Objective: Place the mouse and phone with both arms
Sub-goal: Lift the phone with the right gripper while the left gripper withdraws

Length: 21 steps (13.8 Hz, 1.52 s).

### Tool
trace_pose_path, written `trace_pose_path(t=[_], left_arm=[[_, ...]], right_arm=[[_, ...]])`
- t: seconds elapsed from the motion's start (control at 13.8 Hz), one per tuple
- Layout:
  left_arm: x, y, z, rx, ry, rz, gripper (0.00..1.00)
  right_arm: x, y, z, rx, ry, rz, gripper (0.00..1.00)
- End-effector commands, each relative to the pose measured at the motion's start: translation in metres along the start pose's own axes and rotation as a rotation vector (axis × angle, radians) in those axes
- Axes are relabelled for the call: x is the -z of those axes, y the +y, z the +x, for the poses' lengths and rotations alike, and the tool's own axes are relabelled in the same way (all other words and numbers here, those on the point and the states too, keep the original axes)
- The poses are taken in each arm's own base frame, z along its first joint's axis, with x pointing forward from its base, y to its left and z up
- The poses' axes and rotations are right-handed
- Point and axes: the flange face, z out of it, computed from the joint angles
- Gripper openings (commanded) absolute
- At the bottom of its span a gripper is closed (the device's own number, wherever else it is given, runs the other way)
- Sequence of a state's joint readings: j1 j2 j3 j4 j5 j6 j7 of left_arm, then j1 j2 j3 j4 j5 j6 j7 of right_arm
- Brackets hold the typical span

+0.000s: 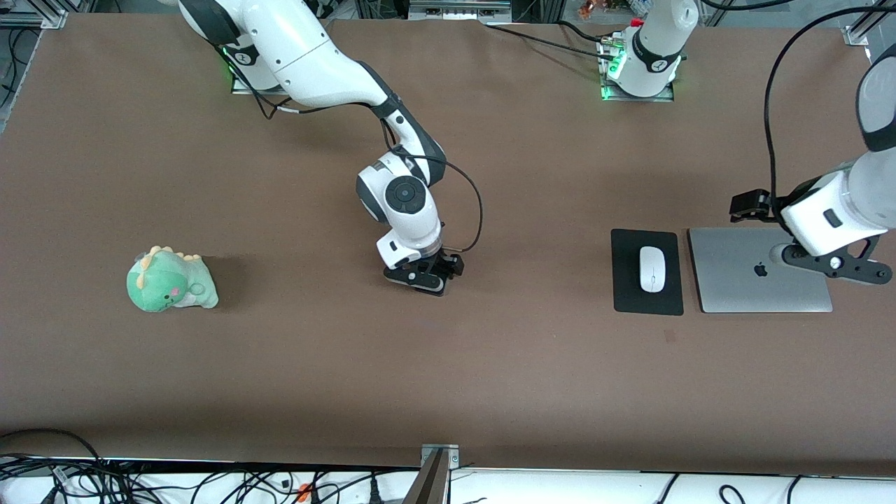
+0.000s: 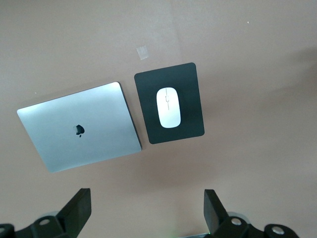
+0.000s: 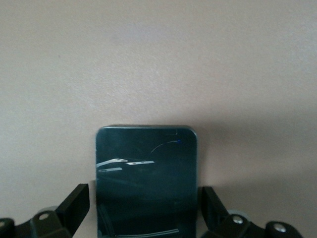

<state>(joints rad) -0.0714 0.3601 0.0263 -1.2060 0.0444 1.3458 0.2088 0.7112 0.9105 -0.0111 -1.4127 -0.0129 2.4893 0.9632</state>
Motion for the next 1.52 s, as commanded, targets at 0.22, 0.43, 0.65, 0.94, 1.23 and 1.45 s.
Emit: trace_pose_path(t=[0.22, 0.43, 0.65, 0.94, 1.23, 1.45], left_arm=[[-0.005, -0.013, -0.058, 0.014, 0.142, 0.018, 1.00], [-0.012, -0.007, -0.075, 0.158, 0.149, 0.007, 1.00], [-0.012, -0.009, -0.070, 0.174, 0.272, 0.007, 1.00], [-0.005, -0.018, -0.101, 0.198, 0.293, -0.008, 1.00], [0.012, -0.012, -0.091, 0.179, 0.228, -0.007, 1.00], [0.009, -0.004, -0.085, 0.174, 0.223, -0.005, 1.00]], right_arm=[[-0.001, -0.006, 0.007, 0.046, 0.035, -0.006, 0.63], [0.020, -0.002, 0.016, 0.078, 0.003, -0.049, 0.54], [0.060, 0.026, 0.053, 0.139, -0.048, -0.105, 0.54], [0.082, 0.083, 0.103, 0.230, -0.125, -0.158, 0.54], [0.094, 0.176, 0.141, 0.324, -0.185, -0.170, 0.54], [0.094, 0.255, 0.163, 0.370, -0.229, -0.144, 0.54]])
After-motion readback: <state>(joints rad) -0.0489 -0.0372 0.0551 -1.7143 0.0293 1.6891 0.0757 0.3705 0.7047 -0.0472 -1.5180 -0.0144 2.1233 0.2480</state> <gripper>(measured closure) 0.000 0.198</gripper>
